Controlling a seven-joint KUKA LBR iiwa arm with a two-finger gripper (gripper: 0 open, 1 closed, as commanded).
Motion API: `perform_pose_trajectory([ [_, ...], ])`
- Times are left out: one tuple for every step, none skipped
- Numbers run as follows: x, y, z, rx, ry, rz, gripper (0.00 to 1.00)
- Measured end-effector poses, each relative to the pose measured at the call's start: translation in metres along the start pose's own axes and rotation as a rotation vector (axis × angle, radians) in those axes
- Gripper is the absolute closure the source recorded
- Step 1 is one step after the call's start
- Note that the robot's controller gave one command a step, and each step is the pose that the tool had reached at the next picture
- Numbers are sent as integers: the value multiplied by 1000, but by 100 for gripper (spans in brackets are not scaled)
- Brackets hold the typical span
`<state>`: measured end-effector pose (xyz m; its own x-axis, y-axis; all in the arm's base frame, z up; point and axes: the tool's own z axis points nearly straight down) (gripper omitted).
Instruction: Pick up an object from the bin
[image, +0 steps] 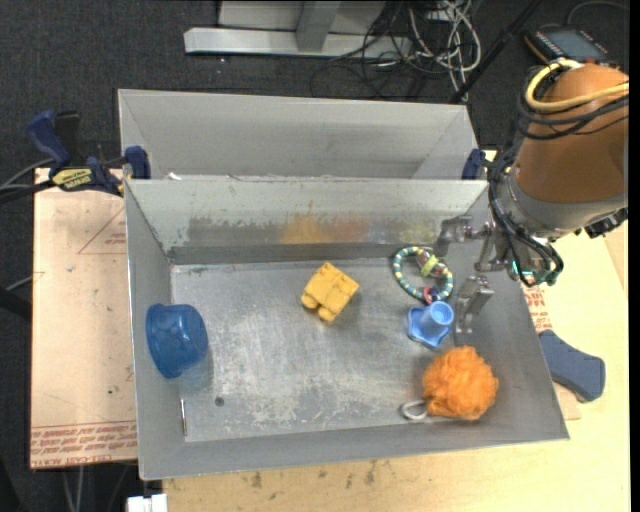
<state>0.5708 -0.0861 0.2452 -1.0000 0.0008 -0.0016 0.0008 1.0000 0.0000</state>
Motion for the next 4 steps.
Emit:
perform_pose_trajectory([
  [-21, -19, 170, -3, -4, -174, 100],
  [-21, -19, 169, -1, -7, -174, 100],
  [-29, -16, 174, -1, -3, -7, 0],
  [-28, -16, 174, -1, 1, -8, 100],
])
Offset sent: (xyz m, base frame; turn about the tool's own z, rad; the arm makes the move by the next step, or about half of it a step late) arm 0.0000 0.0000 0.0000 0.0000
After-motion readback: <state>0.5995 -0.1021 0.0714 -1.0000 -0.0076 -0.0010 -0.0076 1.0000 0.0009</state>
